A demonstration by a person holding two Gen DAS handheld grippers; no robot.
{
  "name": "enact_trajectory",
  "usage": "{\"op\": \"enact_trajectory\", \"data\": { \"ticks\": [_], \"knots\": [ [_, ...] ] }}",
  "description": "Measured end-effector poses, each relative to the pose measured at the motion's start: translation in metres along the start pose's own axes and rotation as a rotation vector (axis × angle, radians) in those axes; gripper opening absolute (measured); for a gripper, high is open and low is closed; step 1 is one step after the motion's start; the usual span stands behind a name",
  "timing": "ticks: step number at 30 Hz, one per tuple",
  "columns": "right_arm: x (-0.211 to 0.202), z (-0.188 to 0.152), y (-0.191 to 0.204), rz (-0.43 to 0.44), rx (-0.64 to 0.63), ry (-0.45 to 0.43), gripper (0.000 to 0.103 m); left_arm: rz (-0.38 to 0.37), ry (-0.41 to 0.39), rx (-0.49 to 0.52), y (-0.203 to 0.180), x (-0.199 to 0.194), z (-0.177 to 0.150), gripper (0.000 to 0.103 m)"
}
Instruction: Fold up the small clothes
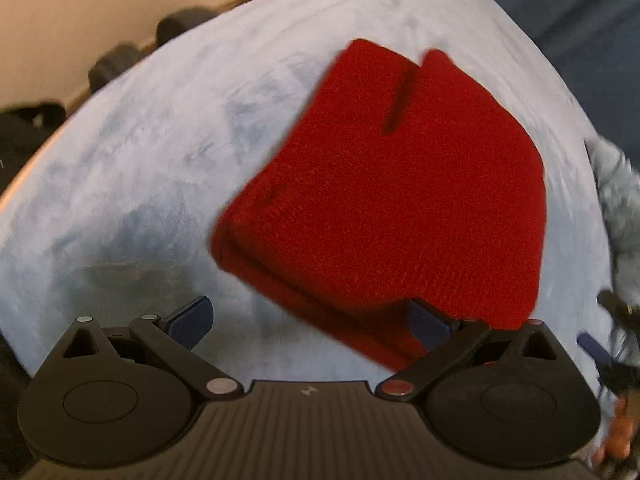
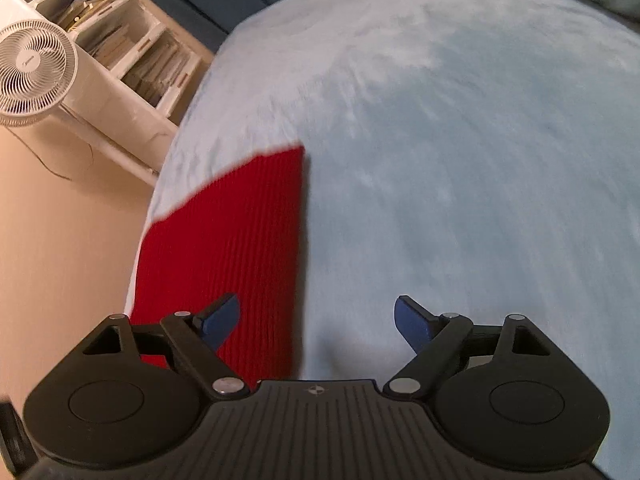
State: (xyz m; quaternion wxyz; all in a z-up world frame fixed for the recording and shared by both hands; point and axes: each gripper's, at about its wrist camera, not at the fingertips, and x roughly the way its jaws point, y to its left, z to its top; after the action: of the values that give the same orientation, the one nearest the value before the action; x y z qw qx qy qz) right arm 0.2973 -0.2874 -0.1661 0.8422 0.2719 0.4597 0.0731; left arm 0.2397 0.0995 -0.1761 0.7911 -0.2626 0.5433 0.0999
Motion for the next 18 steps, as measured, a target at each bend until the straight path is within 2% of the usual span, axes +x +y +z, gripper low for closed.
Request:
{"op": "enact_trajectory", "data": {
  "ticks": [4, 7, 12, 14, 18],
  "knots": [
    [0.051, 0.053, 0.013, -0.015, -0.007, 0.009, 0.086, -0.036, 0.017, -0.072, 0.017, 0.014, 0.01, 0.103],
    [0.09, 0.077, 0.031, -0.021, -0.055, 0.031, 0.086, -0.106, 0.008, -0.123, 0.031, 0.018, 0.012, 0.103],
    [0.146, 0.098, 0.06, 0.026, -0.074, 0.103, 0.086, -0.185, 0.005, -0.178, 0.048, 0.026, 0.013, 0.103],
    [0.165, 0.101, 0.069, 0.02, -0.113, 0.155, 0.093, -0.201, 0.003, -0.194, 0.051, 0.031, 0.013, 0.103],
    [0.186, 0.106, 0.077, -0.012, -0.182, 0.181, 0.095, -0.21, 0.007, -0.155, 0.046, 0.036, 0.016, 0.103]
  ]
}}
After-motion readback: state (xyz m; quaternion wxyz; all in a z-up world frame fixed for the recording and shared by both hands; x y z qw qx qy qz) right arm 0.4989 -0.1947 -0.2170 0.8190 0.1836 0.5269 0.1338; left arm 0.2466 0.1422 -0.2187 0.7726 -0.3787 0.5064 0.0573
